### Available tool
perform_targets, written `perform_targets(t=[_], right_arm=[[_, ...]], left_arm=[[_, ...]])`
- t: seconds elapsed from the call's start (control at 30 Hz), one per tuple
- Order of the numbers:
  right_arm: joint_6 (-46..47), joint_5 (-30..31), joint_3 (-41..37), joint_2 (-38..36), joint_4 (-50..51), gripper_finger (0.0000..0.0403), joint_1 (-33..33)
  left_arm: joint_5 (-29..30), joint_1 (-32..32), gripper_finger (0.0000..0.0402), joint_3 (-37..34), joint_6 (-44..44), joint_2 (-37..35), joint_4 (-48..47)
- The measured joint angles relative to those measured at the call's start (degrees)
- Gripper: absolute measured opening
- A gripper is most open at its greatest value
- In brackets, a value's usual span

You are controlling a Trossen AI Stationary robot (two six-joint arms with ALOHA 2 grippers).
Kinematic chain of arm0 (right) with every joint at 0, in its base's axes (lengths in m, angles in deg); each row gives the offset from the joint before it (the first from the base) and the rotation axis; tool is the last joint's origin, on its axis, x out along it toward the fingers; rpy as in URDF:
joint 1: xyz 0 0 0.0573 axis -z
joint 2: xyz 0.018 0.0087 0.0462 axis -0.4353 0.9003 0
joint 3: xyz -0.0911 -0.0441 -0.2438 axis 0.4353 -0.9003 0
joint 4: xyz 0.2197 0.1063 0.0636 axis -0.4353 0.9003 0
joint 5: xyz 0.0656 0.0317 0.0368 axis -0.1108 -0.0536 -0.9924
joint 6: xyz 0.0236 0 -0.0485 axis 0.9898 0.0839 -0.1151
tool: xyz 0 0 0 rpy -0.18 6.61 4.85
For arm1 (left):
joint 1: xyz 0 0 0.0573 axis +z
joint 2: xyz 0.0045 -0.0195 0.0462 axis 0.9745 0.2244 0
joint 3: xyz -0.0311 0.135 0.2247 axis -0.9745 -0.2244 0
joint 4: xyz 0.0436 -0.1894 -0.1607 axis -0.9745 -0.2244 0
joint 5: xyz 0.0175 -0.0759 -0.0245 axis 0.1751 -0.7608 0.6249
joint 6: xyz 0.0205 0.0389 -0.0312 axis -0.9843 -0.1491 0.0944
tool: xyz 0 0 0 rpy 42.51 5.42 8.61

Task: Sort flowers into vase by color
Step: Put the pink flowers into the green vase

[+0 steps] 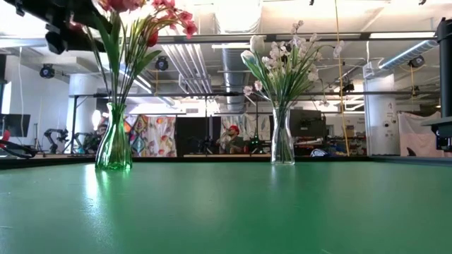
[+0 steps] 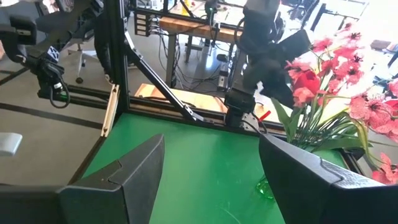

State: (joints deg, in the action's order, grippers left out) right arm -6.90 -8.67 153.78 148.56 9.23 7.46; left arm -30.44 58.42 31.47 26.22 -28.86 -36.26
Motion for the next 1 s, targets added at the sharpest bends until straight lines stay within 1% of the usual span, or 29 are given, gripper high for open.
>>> perform_targets(t=[0.1, 0.2, 0.27, 0.43, 0.6, 0.7, 0.8, 0.87, 1.0], right_arm=[[0.05, 0.00, 0.00, 0.00, 0.00, 0.0254, 0.00], [0.02, 0.00, 0.00, 0.00, 0.00, 0.0255, 0.00], [0.01, 0.02, 0.00, 0.00, -0.02, 0.0256, 0.00], [0.05, 0.04, 0.00, 0.00, 0.04, 0.0254, 0.00], [-0.02, 0.04, 0.02, 0.00, 0.47, 0.0258, 0.00], [-0.56, 0.02, 0.04, 0.00, 0.99, 0.0258, 0.00], [-1.13, 0.02, 0.04, 0.00, 1.07, 0.0258, 0.00], [-1.44, 0.02, 0.04, 0.00, 1.03, 0.0260, 0.00], [-1.44, 0.02, 0.04, 0.00, 1.07, 0.0260, 0.00]], left_arm=[[-4.41, -0.02, 0.0291, 3.60, 7.18, 0.05, -9.50], [-5.43, -0.02, 0.0291, 5.74, 11.49, -0.12, -14.96], [-6.38, 0.00, 0.0291, 6.83, 12.79, -0.23, -16.91], [-12.69, -0.02, 0.0291, 9.62, 13.31, -0.16, -17.64], [-17.72, -0.09, 0.0291, 12.45, 17.51, 0.08, -25.71], [-17.01, -0.09, 0.0291, 12.80, 19.08, -0.39, -29.60], [-16.58, -0.09, 0.0291, 13.24, 19.14, -0.70, -29.65], [-19.56, -0.11, 0.0291, 13.42, 19.14, -0.79, -29.69], [-27.90, -0.11, 0.0291, 13.43, 18.88, -1.13, -30.22]])
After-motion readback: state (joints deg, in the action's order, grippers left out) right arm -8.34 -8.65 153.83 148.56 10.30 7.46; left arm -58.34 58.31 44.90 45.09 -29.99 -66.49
